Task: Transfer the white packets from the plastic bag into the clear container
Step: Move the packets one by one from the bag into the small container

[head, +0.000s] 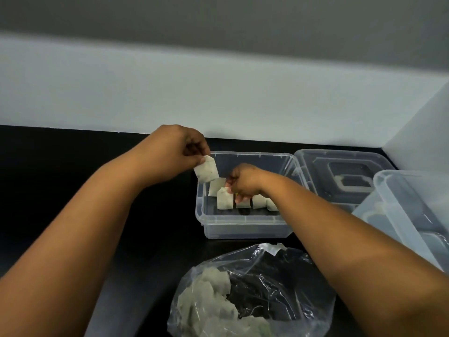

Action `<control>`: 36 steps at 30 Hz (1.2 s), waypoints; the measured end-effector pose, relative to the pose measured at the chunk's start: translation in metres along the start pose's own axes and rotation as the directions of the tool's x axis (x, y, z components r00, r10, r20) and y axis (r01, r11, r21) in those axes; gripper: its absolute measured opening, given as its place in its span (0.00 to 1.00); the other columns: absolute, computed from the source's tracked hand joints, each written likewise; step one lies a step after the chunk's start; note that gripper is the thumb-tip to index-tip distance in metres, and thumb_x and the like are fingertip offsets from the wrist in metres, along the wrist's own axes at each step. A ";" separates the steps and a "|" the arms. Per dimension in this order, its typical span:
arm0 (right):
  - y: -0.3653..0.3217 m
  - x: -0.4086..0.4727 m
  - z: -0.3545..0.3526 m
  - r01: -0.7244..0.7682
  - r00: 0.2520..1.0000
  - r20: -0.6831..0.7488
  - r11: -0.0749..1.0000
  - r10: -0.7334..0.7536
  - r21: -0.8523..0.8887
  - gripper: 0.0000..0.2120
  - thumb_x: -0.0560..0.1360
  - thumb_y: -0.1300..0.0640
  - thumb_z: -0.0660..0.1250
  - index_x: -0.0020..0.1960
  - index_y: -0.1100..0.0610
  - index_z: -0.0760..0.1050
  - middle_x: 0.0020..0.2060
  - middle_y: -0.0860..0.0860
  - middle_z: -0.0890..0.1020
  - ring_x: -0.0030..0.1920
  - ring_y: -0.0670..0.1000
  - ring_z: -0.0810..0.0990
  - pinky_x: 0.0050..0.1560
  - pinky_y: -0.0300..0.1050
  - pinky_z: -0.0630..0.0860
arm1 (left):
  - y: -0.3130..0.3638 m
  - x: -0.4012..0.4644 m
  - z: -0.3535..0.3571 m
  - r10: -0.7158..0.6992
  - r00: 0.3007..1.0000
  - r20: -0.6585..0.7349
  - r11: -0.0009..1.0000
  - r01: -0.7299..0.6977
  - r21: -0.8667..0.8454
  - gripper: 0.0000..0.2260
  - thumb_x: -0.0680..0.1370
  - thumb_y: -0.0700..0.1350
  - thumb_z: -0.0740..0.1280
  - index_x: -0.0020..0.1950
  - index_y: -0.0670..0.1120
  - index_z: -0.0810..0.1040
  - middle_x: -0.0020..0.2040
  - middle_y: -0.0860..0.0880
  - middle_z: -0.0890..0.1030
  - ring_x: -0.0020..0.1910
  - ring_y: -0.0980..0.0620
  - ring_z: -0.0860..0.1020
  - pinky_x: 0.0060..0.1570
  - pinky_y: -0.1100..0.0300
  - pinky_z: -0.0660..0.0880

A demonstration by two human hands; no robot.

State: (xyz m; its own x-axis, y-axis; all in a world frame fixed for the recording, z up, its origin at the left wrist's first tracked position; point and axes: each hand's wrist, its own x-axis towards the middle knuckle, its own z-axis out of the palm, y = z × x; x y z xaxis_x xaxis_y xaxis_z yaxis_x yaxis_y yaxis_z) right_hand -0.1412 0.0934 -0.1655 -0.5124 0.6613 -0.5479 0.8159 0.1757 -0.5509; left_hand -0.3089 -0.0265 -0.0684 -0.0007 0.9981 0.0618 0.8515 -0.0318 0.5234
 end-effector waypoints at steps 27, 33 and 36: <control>0.024 -0.094 -0.028 0.152 0.914 -0.375 0.988 -0.156 -0.040 0.07 0.75 0.50 0.69 0.47 0.52 0.82 0.39 0.48 0.84 0.31 0.43 0.81 0.35 0.38 0.76 | 0.014 0.085 0.103 -0.144 0.849 0.509 0.830 -0.177 0.530 0.07 0.75 0.38 0.68 0.51 0.43 0.80 0.49 0.45 0.81 0.47 0.47 0.80 0.46 0.57 0.76; 0.039 -0.131 -0.024 0.224 0.900 -0.400 0.971 -0.173 0.083 0.07 0.75 0.48 0.69 0.48 0.51 0.82 0.38 0.49 0.84 0.33 0.46 0.84 0.37 0.41 0.80 | 0.013 0.088 0.113 -0.254 0.854 0.454 0.780 -0.097 0.618 0.08 0.75 0.36 0.67 0.54 0.41 0.79 0.48 0.44 0.80 0.48 0.46 0.80 0.52 0.56 0.76; 0.041 -0.145 -0.021 0.258 0.900 -0.391 0.958 -0.192 0.124 0.07 0.75 0.48 0.70 0.48 0.50 0.82 0.39 0.47 0.83 0.33 0.46 0.84 0.35 0.40 0.79 | 0.017 0.087 0.113 -0.312 0.846 0.431 0.744 -0.064 0.665 0.09 0.75 0.34 0.65 0.54 0.39 0.78 0.47 0.42 0.79 0.52 0.44 0.80 0.55 0.54 0.76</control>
State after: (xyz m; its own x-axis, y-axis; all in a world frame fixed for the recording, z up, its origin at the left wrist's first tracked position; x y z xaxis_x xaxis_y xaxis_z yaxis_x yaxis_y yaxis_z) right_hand -0.0278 0.0200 -0.0961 -0.5131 0.8465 -0.1418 0.6163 0.2484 -0.7473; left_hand -0.2351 0.0659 -0.1500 -0.0406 0.8776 -0.4777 0.9824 -0.0523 -0.1796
